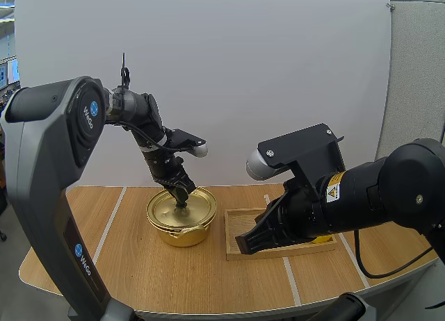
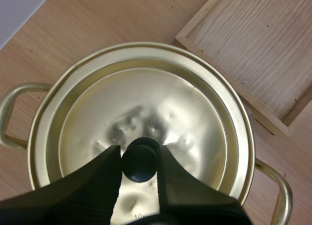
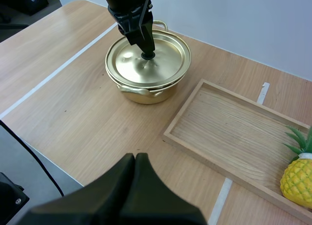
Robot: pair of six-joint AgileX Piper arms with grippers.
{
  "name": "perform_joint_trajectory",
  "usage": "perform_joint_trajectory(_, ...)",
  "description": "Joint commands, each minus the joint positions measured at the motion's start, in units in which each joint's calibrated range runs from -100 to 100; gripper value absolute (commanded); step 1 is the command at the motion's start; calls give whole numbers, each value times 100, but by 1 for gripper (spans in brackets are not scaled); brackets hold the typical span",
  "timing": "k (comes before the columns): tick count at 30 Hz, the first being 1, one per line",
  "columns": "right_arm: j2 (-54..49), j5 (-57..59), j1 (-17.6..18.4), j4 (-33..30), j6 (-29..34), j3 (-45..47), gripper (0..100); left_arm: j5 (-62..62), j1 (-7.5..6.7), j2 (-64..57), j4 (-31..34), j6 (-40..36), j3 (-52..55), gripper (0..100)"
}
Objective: Open the pot, put the grape inside, and close it
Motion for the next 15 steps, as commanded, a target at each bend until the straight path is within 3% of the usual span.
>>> perform_joint_trajectory(1, -43, -110, -19, -23, 7, 20, 0, -52, -12, 94, -95, 8, 11, 0)
perform_joint_trajectory(7, -43, -110, -19, -23, 7, 20, 0, 202, -12, 94, -95, 8, 11, 0)
perform_joint_trajectory(9, -43, -110, -19, -23, 7, 20, 0, 233, -12, 94, -95, 8, 11, 7)
perform_joint_trajectory(11, -43, -110, -19, -23, 7, 20, 0, 391, -12, 94, -95, 78, 11, 26)
perform_joint_trajectory(12, -43, -110, -19, -23, 7, 20, 0, 504, -12, 94, -95, 156, 11, 41)
perform_joint_trajectory(15, -43, -110, -19, -23, 7, 20, 0, 588, -12, 94, -95, 198, 11, 100)
